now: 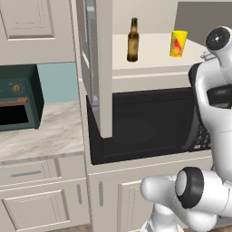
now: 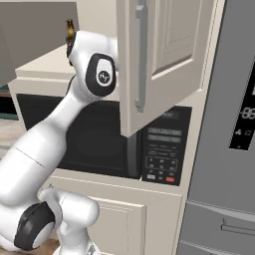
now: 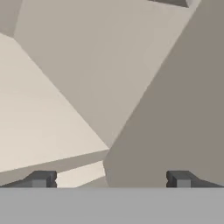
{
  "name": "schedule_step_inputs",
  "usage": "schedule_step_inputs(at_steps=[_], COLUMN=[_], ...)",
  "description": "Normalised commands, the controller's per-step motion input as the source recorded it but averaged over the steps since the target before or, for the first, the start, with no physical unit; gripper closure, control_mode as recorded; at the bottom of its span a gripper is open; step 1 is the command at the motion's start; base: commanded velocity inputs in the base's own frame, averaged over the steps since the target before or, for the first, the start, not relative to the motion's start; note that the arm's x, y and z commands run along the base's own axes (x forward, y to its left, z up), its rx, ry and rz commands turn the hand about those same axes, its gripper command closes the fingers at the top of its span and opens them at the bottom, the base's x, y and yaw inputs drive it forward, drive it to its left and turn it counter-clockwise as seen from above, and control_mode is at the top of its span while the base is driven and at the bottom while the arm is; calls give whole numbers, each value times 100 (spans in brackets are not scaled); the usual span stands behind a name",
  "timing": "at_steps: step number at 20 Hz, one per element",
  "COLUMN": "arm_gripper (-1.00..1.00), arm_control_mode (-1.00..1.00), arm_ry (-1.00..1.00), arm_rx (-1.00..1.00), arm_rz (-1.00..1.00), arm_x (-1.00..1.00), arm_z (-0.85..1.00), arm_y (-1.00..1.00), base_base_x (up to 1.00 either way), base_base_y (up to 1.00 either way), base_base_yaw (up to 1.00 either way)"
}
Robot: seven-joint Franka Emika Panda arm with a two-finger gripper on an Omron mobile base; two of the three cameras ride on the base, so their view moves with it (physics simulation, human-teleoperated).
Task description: Open the cabinet directly in front. Then move the beer and the cup to the dining counter with the jar on it.
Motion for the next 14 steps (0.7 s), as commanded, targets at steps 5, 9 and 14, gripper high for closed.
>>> schedule_step_inputs(at_steps=[5,9,14], arm_gripper=[-100,-100,-100], arm_control_mode=[-100,-100,-100], arm_ry=[-2,-2,-2], arm_rx=[0,0,0], arm_rz=[-5,0,7], arm_x=[-5,-7,-47], arm_z=[0,0,7], arm_y=[-75,9,92], base_base_x=[0,0,0], base_base_y=[0,0,0], base_base_yaw=[0,0,0])
